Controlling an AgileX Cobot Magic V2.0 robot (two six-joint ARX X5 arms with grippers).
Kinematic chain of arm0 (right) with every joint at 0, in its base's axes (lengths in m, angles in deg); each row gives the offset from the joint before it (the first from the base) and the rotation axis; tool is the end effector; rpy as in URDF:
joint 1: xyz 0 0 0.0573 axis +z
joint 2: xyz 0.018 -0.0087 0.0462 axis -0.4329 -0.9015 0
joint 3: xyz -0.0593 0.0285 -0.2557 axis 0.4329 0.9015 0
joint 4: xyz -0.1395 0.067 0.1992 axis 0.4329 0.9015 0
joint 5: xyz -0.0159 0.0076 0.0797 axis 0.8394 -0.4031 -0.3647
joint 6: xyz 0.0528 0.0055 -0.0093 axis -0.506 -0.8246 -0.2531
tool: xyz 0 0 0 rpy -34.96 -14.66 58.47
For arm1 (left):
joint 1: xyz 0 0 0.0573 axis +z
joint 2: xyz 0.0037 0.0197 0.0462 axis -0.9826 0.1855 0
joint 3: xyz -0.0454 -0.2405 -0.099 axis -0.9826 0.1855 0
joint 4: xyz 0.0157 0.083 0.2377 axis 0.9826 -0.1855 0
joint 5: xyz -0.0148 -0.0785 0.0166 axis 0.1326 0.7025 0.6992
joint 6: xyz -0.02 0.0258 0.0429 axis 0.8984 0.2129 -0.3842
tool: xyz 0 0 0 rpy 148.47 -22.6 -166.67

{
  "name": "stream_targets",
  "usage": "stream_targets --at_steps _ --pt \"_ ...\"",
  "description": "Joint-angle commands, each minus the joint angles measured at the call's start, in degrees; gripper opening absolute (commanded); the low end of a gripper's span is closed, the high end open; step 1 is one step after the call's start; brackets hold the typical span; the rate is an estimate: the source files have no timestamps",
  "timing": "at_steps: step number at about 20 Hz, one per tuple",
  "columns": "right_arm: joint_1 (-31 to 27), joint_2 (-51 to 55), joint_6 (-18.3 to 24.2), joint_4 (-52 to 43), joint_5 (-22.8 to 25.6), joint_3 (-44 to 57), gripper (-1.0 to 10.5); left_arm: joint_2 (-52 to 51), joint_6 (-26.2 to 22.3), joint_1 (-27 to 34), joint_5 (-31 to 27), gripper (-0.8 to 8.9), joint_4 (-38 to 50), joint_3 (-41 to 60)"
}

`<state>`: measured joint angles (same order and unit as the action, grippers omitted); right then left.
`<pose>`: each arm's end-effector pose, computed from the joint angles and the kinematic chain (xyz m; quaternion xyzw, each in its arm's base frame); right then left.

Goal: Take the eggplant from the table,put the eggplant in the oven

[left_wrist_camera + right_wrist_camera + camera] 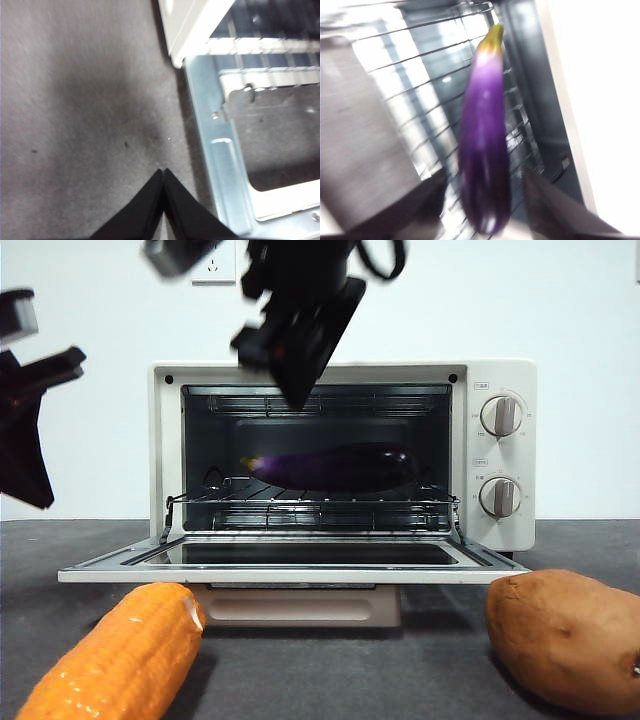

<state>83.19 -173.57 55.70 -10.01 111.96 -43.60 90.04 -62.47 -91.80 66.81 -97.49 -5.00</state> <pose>0.2111 0.2988 0.2848 -0.4893 0.2555 0.2097 0.8070 0.2231 -0.0542 0.2130 -0.0655 0.4212 -0.1371 0.8941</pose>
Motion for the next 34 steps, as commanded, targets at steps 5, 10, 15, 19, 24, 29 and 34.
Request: stream_targets --at_steps 5,10,15,19,24,29,34 --pt "2.8 12.7 -9.3 12.1 -8.4 -1.2 0.5 9.5 -2.3 4.4 7.5 0.06 1.7 -0.4" --pt "3.7 22.7 -10.4 13.2 -9.9 -1.2 0.0 15.8 -5.2 5.5 17.1 0.06 1.7 -0.4" --pt "3.7 28.6 -10.4 13.2 -9.9 -1.2 0.0 20.1 -6.2 5.5 21.2 0.06 1.8 -0.4" --pt "3.6 32.0 -10.4 13.2 -9.8 -1.2 0.0 22.6 -7.0 5.5 25.6 0.06 1.9 -0.4" --pt "3.6 35.5 -10.4 13.2 -9.8 -1.2 0.0 24.7 -7.9 5.5 30.5 0.06 2.0 -0.4" --pt "3.6 37.5 -10.8 13.5 -9.8 -1.2 0.0 25.1 -8.1 5.7 33.4 0.06 2.3 -0.4" --pt "3.6 38.3 -12.4 15.7 -9.8 -1.2 0.0 25.1 -8.1 5.9 37.8 0.06 3.0 -0.5"
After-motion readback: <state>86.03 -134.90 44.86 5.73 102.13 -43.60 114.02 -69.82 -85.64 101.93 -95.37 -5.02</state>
